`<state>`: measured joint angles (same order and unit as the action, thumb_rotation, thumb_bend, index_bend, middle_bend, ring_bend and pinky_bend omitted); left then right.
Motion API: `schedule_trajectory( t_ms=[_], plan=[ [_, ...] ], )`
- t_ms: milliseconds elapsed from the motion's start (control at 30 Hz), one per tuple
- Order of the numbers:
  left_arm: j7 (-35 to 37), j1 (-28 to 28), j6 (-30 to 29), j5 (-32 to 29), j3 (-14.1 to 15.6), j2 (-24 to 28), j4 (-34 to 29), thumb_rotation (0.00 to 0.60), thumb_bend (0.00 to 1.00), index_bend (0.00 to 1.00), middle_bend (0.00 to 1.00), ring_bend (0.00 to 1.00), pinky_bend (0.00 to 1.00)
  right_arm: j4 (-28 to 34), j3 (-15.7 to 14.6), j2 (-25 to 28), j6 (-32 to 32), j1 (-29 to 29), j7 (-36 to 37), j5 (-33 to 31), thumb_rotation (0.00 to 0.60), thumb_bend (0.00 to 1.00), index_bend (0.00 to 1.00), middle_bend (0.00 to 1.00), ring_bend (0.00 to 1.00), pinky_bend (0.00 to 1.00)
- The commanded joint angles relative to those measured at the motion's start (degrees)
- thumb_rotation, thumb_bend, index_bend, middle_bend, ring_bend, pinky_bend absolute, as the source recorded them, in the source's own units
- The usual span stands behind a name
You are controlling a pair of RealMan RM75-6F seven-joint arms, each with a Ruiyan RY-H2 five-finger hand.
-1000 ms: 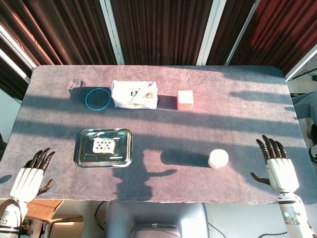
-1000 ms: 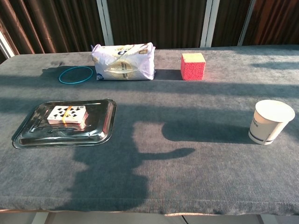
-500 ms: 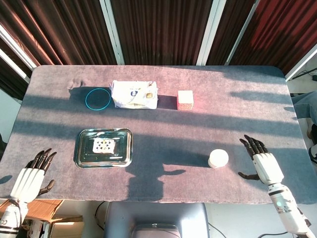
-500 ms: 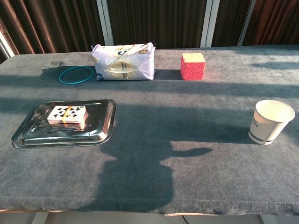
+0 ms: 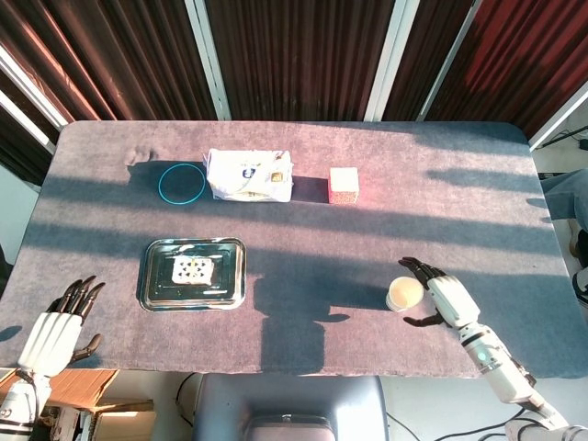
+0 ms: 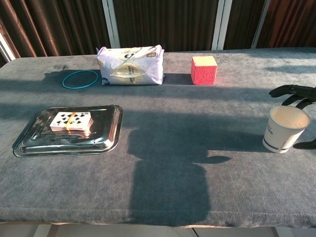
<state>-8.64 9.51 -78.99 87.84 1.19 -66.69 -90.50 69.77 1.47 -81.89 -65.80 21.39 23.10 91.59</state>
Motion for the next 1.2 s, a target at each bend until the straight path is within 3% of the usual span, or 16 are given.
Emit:
schedule_trajectory(
  t_ms=[33,267,433,667,767,933,1100,1167,1200],
  plan=[
    [0.1,0.0,0.0,0.0,0.0,0.1,0.0,0.600,0.30,0.04,0.00,0.00,0.28,-1.9,0.3,-1.9,0.3,0.9,0.9,-0.3,0.600,0.13,0.30,0.24,0.28,0.41],
    [0.5,-0.1,-0.1,0.2,0.1,0.2,-0.1,0.600,0.30,0.05,0.00,0.00,0.28,-7.1,0.7,-6.5,-1.8,1.6,2.6,-0.2,0.600,0.13,0.48,0.38,0.43,0.55],
    [0.8,-0.1,-0.2,0.4,0.1,0.3,-0.1,0.600,0.30,0.05,0.00,0.00,0.28,-10.2,1.2,-9.0,-4.6,1.3,2.9,-0.2,0.600,0.19,0.60,0.47,0.54,0.65],
    [1.0,-0.1,-0.1,0.4,0.1,0.4,-0.1,0.600,0.30,0.05,0.00,0.00,0.28,-11.2,2.2,-9.5,-11.0,0.7,-2.9,1.1,0.600,0.21,0.64,0.50,0.56,0.67],
    [0.9,-0.1,0.1,0.5,0.2,0.4,-0.2,0.600,0.30,0.05,0.00,0.00,0.28,-9.9,2.8,-8.5,-13.8,0.8,-10.6,2.3,0.600,0.21,0.64,0.50,0.56,0.67],
    [1.0,0.1,0.5,0.6,0.3,0.5,-0.2,0.600,0.30,0.05,0.00,0.00,0.28,-5.8,4.4,-5.8,-15.1,1.6,-35.8,3.2,0.600,0.22,0.64,0.51,0.57,0.68],
    [0.8,0.2,0.7,0.6,0.4,0.4,-0.3,0.600,0.30,0.05,0.00,0.00,0.28,3.8,5.6,-2.2,-8.6,1.9,-64.6,-1.8,0.600,0.22,0.65,0.51,0.57,0.68],
    [0.8,0.2,0.7,0.6,0.4,0.5,-0.3,0.600,0.30,0.05,0.00,0.00,0.28,7.2,6.1,-1.3,-5.6,2.2,-71.3,-4.9,0.600,0.22,0.65,0.51,0.57,0.68],
    [0.8,0.2,0.7,0.6,0.4,0.5,-0.3,0.600,0.30,0.05,0.00,0.00,0.28,7.2,6.1,-1.3,-5.6,2.2,-71.3,-4.9,0.600,0.22,0.65,0.51,0.57,0.68]
  ],
)
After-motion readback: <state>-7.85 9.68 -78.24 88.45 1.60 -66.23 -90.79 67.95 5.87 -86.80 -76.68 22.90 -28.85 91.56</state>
